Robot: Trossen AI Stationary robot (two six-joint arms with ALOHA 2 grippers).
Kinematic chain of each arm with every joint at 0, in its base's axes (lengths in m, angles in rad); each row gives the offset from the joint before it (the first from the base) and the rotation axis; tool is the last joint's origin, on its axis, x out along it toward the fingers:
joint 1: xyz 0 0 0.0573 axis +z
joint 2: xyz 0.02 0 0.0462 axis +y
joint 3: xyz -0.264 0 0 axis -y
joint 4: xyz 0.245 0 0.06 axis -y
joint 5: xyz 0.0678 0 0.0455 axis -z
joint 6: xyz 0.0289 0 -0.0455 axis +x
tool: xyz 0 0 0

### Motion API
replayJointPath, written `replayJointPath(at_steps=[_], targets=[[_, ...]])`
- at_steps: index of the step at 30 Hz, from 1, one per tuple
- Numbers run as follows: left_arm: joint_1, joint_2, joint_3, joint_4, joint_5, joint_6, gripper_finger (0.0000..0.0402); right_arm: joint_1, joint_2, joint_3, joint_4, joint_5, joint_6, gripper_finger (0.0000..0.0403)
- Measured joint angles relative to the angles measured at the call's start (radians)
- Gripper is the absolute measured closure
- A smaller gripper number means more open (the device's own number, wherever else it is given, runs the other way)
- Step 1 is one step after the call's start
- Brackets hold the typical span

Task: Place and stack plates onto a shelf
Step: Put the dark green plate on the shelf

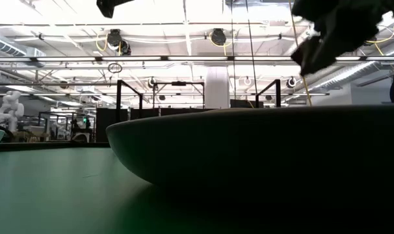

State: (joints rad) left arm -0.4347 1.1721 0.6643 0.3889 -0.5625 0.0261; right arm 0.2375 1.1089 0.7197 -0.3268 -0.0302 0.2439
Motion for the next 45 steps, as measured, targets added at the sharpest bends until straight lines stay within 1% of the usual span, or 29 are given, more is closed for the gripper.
replayJointPath(at_steps=[5, 8, 15, 17, 22, 28, 33, 41, 45], targets=[[-0.008, 0.000, 0.000, -0.014, 0.001, -0.036, 0.0273, 0.001, 0.097, 0.000, -0.127, 0.001, 0.068, 0.0259], [-0.012, 0.000, 0.000, -0.019, 0.001, -0.035, 0.0273, 0.024, 0.142, 0.000, -0.195, 0.001, 0.097, 0.0259], [-0.011, 0.000, 0.000, -0.021, 0.001, -0.032, 0.0273, 0.083, 0.199, 0.001, -0.156, 0.004, 0.143, 0.0259], [-0.011, 0.000, 0.000, -0.021, 0.001, -0.032, 0.0273, 0.093, 0.204, 0.001, -0.149, 0.025, 0.168, 0.0259], [-0.011, 0.000, 0.000, -0.021, 0.003, -0.036, 0.0273, 0.105, 0.224, 0.001, -0.168, 0.082, 0.200, 0.0259], [-0.011, 0.000, 0.000, -0.021, 0.003, -0.040, 0.0273, 0.105, 0.259, 0.001, -0.170, 0.085, 0.232, 0.0263], [-0.011, 0.000, 0.000, -0.022, 0.003, -0.044, 0.0273, 0.105, 0.279, 0.002, -0.172, 0.084, 0.241, 0.0300], [-0.011, 0.000, 0.000, -0.022, 0.003, -0.048, 0.0273, 0.105, 0.280, 0.001, -0.178, 0.085, 0.240, 0.0388], [-0.011, 0.000, 0.000, -0.022, 0.003, -0.048, 0.0273, 0.105, 0.265, 0.008, -0.180, 0.085, 0.230, 0.0397]])
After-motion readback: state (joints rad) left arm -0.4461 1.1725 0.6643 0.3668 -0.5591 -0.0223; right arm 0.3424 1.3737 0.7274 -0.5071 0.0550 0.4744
